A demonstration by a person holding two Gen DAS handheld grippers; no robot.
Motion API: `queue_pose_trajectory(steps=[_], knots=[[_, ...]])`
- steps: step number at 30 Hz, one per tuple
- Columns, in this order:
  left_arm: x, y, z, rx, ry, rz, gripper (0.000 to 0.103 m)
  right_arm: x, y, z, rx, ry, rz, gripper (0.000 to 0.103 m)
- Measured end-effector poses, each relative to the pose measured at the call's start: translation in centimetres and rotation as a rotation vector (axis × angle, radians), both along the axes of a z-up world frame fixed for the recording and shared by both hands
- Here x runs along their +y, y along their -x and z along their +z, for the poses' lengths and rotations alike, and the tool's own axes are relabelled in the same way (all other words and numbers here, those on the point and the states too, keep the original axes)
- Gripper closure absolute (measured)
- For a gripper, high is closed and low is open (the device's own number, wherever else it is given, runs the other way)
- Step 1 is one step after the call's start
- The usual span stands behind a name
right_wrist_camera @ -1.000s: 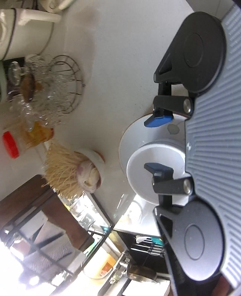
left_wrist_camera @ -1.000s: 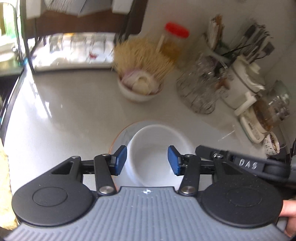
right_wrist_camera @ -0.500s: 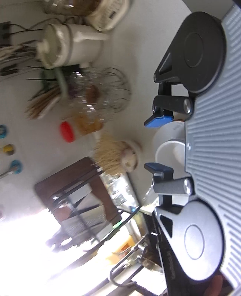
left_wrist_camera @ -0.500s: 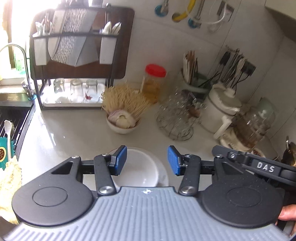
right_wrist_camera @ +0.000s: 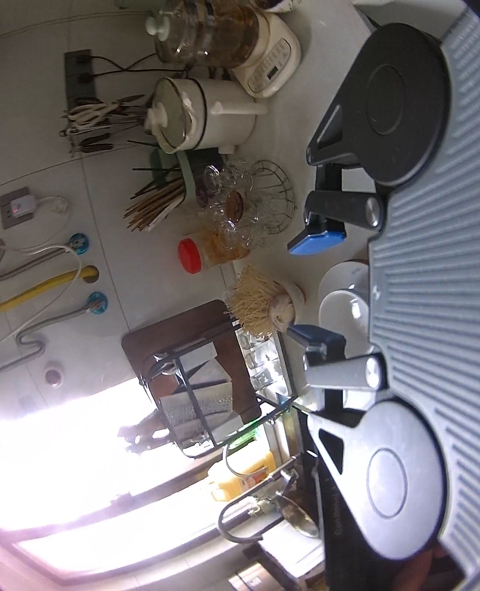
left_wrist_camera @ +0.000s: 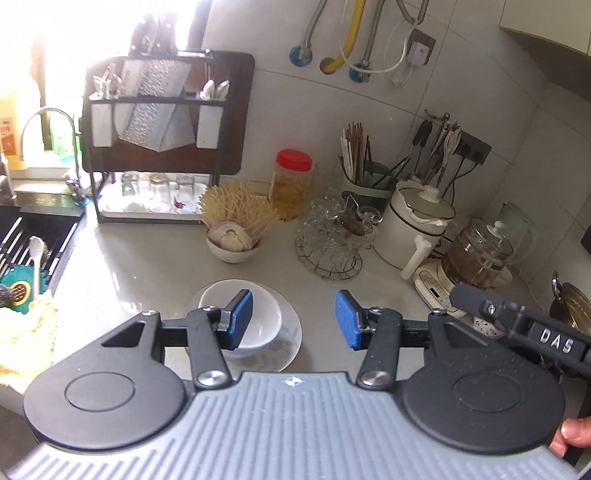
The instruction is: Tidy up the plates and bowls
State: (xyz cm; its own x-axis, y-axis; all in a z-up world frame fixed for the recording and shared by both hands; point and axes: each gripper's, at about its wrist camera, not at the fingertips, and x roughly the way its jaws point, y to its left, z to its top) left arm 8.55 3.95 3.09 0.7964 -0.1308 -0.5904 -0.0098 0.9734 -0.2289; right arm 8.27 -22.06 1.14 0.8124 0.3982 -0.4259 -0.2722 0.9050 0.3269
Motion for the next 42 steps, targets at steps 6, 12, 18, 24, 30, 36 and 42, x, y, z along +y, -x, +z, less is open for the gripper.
queue_pose_trajectory(steps=[6,12,18,24,30,36,42], knots=[[-0.7,3.6,0.2,0.002,-0.003,0.012,0.047,-1.0,3.1,-0.6,0.031,0.023,0.01,0.057],[-1.1,6.7,-0.4,0.028,-0.016,0.024,0.045,-1.5,5.9,-1.0,0.04,0.034,0.011,0.057],[-1.7,8.8,-1.6,0.056,-0.038,0.031,0.036,-1.8,8.1,-1.8,0.037,0.042,0.006,0.057],[-2.6,10.9,-2.2,0.074,-0.062,0.043,0.02,-1.8,9.9,-2.1,0.04,0.069,0.026,0.05],[-2.7,12.6,-2.9,0.101,-0.072,0.077,0.008,-1.7,10.6,-2.6,0.066,0.08,0.059,0.036],[-2.5,13.9,-3.5,0.128,-0.095,0.107,0.005,-1.7,11.0,-2.8,0.068,0.086,0.056,0.023],[-2.2,14.8,-3.2,0.123,-0.123,0.127,0.003,-1.5,10.8,-3.4,0.094,0.102,0.068,0.015]])
